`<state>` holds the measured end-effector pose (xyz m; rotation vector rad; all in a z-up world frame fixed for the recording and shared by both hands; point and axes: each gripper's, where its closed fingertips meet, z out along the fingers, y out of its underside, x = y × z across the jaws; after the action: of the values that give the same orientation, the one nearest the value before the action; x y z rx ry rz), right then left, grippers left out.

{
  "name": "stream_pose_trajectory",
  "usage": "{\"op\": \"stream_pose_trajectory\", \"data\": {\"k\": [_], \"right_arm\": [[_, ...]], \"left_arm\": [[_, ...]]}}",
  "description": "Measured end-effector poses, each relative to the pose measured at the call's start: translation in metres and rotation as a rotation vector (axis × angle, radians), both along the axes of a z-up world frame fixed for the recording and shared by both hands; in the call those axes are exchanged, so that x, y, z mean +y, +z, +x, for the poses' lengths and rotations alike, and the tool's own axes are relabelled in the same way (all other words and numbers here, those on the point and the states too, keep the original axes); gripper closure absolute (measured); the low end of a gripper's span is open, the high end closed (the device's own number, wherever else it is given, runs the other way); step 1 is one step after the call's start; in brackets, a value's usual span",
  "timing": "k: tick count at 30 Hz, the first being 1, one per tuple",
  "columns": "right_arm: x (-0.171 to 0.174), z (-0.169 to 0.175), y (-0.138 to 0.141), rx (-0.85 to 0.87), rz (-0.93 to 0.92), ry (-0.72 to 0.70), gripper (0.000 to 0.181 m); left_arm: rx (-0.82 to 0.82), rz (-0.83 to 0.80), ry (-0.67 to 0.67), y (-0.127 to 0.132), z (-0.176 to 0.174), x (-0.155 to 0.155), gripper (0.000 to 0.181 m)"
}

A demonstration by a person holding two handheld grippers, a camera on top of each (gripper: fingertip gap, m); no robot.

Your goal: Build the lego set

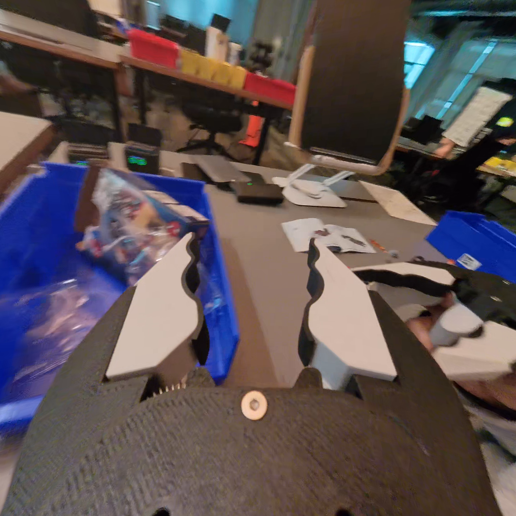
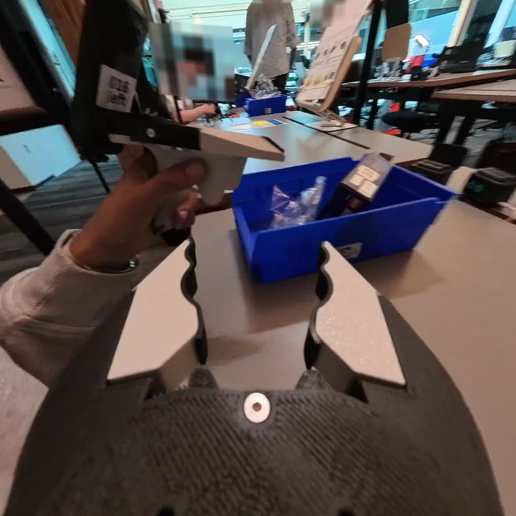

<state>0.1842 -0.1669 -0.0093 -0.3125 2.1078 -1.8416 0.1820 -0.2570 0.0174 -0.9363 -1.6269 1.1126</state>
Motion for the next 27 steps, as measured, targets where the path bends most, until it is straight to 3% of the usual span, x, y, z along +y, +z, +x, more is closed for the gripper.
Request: {"op": "stream_pose_trajectory", "data": {"k": [2,5,7,10,14,17,21,24,27], "right_arm": [[0.012,-0.032,0.000,0.056,-0.003,-0.087,0.093],[0.045,-0.110,0.002,0.168,-0.014,-0.304,0.096],[0.076,-0.169,-0.001,0.198,-0.010,-0.452,0.102],[0.128,-0.253,-0.028,0.217,0.087,-0.650,0.102],[0.191,-0.328,-0.055,0.279,0.138,-0.862,0.110],[0.211,-0.355,-0.071,0.288,0.128,-0.918,0.113],[0.206,-0.356,-0.071,0.241,0.066,-0.868,0.114],[0.207,-0.355,-0.067,0.232,0.034,-0.843,0.114],[0.212,-0.356,-0.065,0.163,0.016,-0.828,0.112]], "left_arm": [[0.001,-0.009,-0.091,0.001,-0.023,0.028,0.104],[-0.023,-0.027,-0.219,-0.009,-0.062,0.071,0.105],[-0.097,-0.018,-0.291,-0.030,-0.090,0.094,0.104],[-0.218,-0.026,-0.406,-0.064,-0.134,0.125,0.103],[-0.393,-0.174,-0.498,-0.106,-0.207,0.146,0.101],[-0.510,-0.322,-0.553,-0.131,-0.265,0.161,0.094],[-0.615,-0.541,-0.584,-0.152,-0.328,0.177,0.092],[-0.738,-0.666,-0.551,-0.173,-0.350,0.171,0.094],[-0.742,-0.669,-0.538,-0.178,-0.357,0.169,0.107]]}}
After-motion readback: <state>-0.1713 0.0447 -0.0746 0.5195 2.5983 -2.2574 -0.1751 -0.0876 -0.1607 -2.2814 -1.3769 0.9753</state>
